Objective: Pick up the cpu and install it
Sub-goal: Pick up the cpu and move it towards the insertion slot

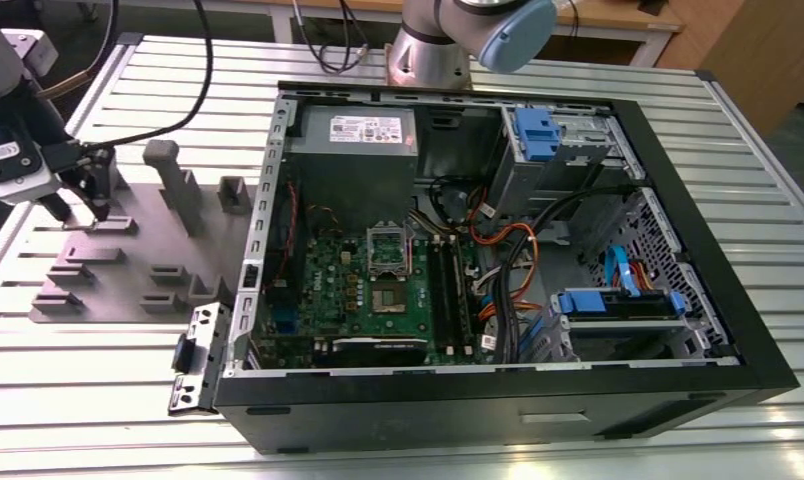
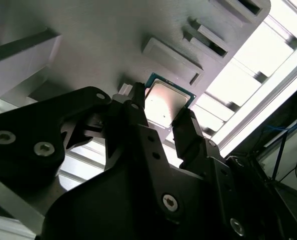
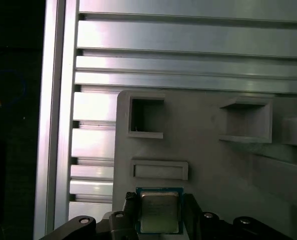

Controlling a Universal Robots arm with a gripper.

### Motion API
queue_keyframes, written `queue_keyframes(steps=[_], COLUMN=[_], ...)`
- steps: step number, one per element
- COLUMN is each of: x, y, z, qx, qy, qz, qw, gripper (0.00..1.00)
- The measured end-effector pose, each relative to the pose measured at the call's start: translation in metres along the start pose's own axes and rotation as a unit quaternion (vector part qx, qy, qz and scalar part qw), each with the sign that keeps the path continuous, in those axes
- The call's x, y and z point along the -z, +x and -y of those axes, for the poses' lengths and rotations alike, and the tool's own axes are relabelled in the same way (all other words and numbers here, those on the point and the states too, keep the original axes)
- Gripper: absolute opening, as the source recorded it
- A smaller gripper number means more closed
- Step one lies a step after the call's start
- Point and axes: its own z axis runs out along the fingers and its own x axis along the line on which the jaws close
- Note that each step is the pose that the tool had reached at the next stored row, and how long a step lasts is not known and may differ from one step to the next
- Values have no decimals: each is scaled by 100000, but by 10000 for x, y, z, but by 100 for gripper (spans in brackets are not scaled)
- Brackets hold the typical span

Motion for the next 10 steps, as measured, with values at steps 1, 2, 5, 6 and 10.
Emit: queue_keyframes(steps=[1, 2, 5, 6, 10], x=[15, 29, 67, 79, 128], y=[0, 0, 0, 0, 0], z=[0, -1, -2, -2, -4], qx=[-1, -1, -1, 0, -1], qy=[1, -2, 1, -2, 0], qz=[-1, 0, -2, 4, 1], qw=[100000, 100000, 100000, 100000, 100000], gripper=[47, 47, 47, 47, 47])
